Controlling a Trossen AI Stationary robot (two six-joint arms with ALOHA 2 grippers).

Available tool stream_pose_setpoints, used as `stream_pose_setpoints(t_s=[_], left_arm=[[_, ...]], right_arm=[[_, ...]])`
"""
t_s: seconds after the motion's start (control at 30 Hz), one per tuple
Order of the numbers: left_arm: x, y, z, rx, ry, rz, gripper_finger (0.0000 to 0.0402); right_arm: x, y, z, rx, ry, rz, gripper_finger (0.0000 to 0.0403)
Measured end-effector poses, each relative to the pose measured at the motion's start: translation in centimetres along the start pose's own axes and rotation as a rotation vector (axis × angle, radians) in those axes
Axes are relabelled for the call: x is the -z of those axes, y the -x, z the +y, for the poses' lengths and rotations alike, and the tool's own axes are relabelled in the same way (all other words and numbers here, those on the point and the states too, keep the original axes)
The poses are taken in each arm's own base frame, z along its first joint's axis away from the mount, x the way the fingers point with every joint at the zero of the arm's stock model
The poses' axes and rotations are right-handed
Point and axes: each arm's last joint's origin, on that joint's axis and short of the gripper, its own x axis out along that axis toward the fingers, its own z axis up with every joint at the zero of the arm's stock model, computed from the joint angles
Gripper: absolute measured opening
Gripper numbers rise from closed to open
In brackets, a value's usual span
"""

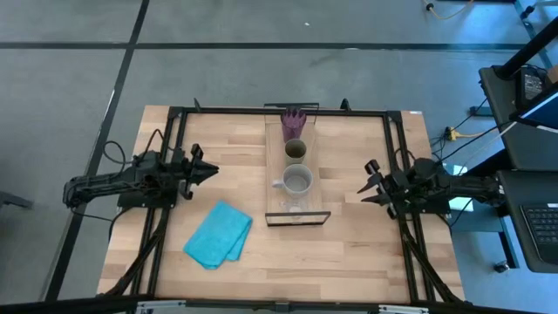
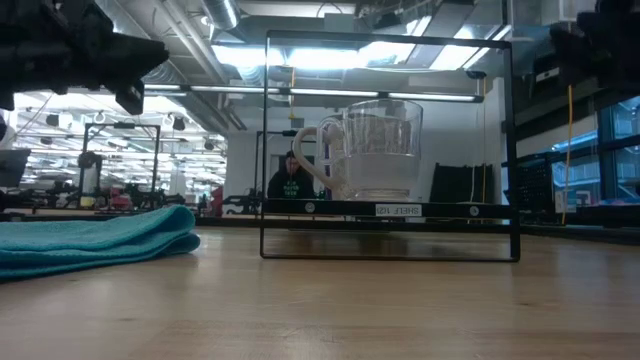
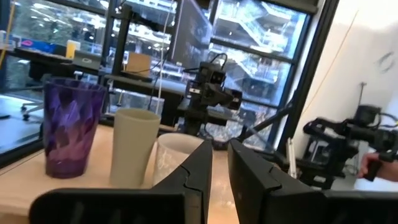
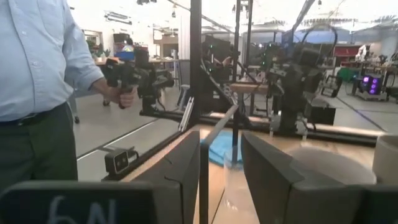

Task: Stack small to large cups/mugs on shelf
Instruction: Return to Home Position

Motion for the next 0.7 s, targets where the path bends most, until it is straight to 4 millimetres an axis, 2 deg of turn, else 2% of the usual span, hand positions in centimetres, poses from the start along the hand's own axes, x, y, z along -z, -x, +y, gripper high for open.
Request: stream_pose_setpoints(t_s=[0.3,0.43,0.7], left_arm=[[1.1,0.1,0.4,-0.051,0.008,0.108,0.0047],[1.6,0.1,0.6,-0.090,0.010,0.155,0.0047],[1.6,0.1,0.6,-0.089,-0.008,0.158,0.0047]], right_arm=[[1.4,0.0,-0.1,0.002,0.026,0.074,0.0120],[1.5,0.0,-0.2,0.038,0.127,0.083,0.0120],[1.5,0.0,-0.2,0.045,0.041,0.081,0.0120]])
